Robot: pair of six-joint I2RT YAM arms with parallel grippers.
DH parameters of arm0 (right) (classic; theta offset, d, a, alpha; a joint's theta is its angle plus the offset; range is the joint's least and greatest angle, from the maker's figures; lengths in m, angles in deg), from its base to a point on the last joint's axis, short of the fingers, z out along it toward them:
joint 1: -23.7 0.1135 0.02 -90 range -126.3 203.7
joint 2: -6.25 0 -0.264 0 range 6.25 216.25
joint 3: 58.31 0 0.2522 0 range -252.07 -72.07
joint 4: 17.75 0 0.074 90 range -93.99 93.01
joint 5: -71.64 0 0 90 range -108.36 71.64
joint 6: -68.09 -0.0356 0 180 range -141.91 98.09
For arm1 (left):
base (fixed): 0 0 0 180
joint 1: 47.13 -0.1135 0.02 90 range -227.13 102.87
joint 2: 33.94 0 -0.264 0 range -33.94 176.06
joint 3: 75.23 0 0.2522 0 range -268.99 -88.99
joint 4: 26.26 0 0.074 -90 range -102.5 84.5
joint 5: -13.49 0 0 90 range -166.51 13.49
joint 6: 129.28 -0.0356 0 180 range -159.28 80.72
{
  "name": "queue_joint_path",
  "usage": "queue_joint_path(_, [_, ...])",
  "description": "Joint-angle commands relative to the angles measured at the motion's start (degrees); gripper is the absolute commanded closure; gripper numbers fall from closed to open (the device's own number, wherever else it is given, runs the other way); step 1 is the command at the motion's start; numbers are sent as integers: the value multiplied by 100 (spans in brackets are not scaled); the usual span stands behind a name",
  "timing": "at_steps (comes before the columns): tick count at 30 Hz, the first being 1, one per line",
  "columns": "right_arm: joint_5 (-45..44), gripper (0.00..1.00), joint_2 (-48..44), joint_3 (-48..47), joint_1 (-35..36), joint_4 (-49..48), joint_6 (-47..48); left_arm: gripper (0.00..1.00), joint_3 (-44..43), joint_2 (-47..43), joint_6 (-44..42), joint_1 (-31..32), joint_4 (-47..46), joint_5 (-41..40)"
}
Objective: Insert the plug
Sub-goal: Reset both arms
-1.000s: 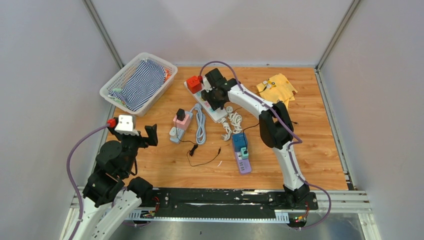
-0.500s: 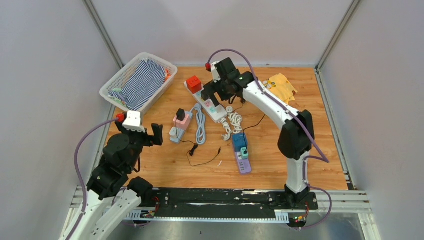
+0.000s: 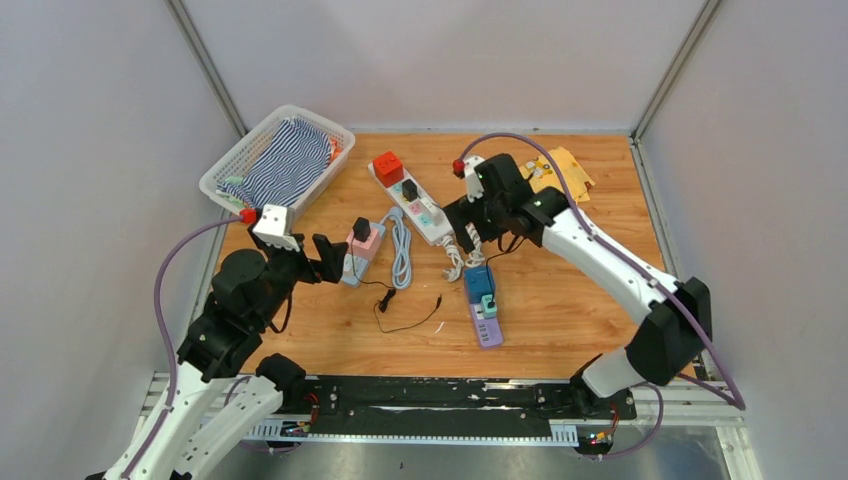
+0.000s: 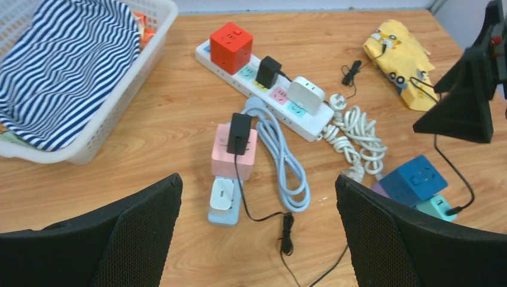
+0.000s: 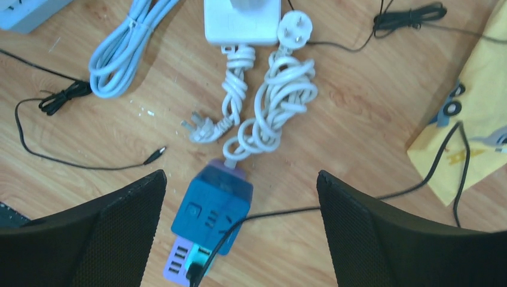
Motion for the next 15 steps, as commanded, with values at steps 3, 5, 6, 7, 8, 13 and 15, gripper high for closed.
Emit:
queue_joint_path(3, [-26,4,-1547,1279,54,-661,-506,0,51,103,542,-23,-425,437])
queue_joint_path(5, [-93,4,-2203,1712,53,-805,-579,0,131,99,643,-23,-483,501])
queue_joint_path(6, [-104,4,-2474,1918,49,-863,-595,0,175,91,684,-23,-515,537])
queue_joint_path(7, [-109,4,-2743,2099,47,-889,-608,0,226,62,737,-23,-552,560])
queue_joint_path(8, [-199,5,-3021,2256,47,-916,-621,0,282,26,794,-23,-588,578])
queue_joint_path(13, [-60,4,-4280,3094,45,-1218,-904,0,643,-235,1100,-23,-990,790])
queue_joint_path(15, [2,4,-4670,3377,45,-1421,-1013,0,744,-292,1170,-23,-1095,851])
